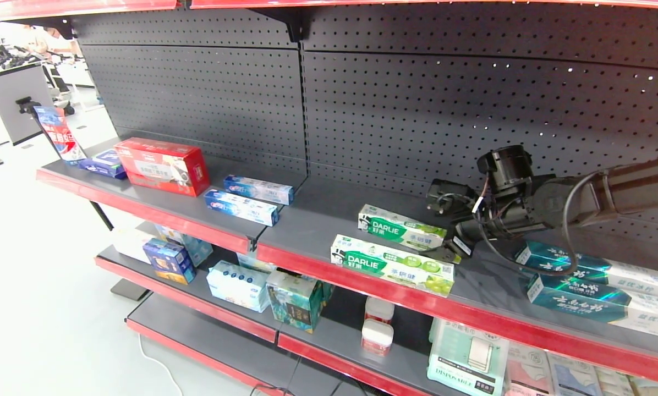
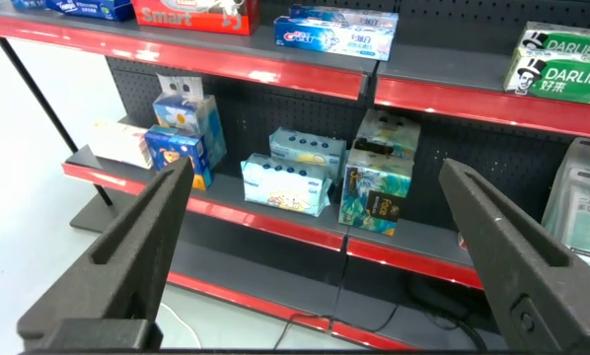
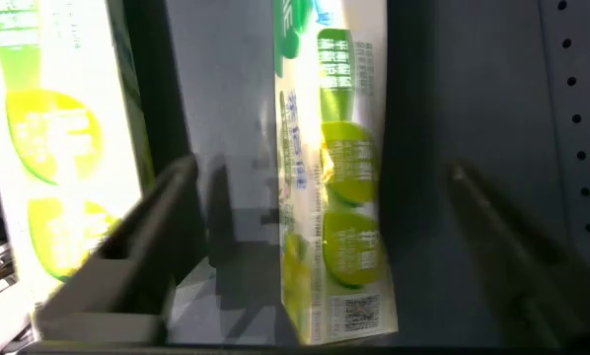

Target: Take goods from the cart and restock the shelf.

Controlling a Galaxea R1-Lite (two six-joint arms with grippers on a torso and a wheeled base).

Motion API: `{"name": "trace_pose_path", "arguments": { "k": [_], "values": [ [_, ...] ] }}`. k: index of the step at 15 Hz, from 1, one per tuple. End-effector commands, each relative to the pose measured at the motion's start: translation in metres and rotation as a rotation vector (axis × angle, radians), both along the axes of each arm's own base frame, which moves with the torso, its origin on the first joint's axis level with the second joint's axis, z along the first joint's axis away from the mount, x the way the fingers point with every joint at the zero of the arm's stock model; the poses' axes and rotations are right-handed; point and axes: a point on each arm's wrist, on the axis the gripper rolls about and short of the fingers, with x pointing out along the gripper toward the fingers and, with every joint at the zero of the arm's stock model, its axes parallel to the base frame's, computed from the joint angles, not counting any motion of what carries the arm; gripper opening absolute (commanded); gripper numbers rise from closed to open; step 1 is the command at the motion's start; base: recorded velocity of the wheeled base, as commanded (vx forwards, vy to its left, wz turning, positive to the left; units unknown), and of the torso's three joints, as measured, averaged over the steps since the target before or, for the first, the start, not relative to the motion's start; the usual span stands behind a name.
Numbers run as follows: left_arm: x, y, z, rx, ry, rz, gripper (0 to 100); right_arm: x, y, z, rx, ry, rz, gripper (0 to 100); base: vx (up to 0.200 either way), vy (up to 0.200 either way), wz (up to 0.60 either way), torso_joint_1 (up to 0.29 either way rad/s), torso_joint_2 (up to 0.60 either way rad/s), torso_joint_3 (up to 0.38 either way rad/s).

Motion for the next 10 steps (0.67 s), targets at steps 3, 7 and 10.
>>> {"name": "trace_pose_path", "arguments": {
  "k": [3, 7, 10],
  "values": [
    [0.0, 0.0, 0.0, 0.0, 0.0, 0.0, 100, -0.001, -0.012, 0.003, 0.003, 0.0, -0.033, 100, 0.0, 0.0, 0.0, 0.0, 0.0, 0.0],
    [0.0, 0.0, 0.0, 0.0, 0.0, 0.0, 100, -0.003, -0.03, 0.003, -0.017, 0.001, -0.099, 100, 0.0, 0.0, 0.0, 0.0, 0.0, 0.0],
    [0.0, 0.0, 0.0, 0.0, 0.0, 0.0, 100, -0.006, -0.04, 0.003, -0.028, 0.006, -0.137, 100, 0.0, 0.0, 0.0, 0.0, 0.0, 0.0]
  ]
}}
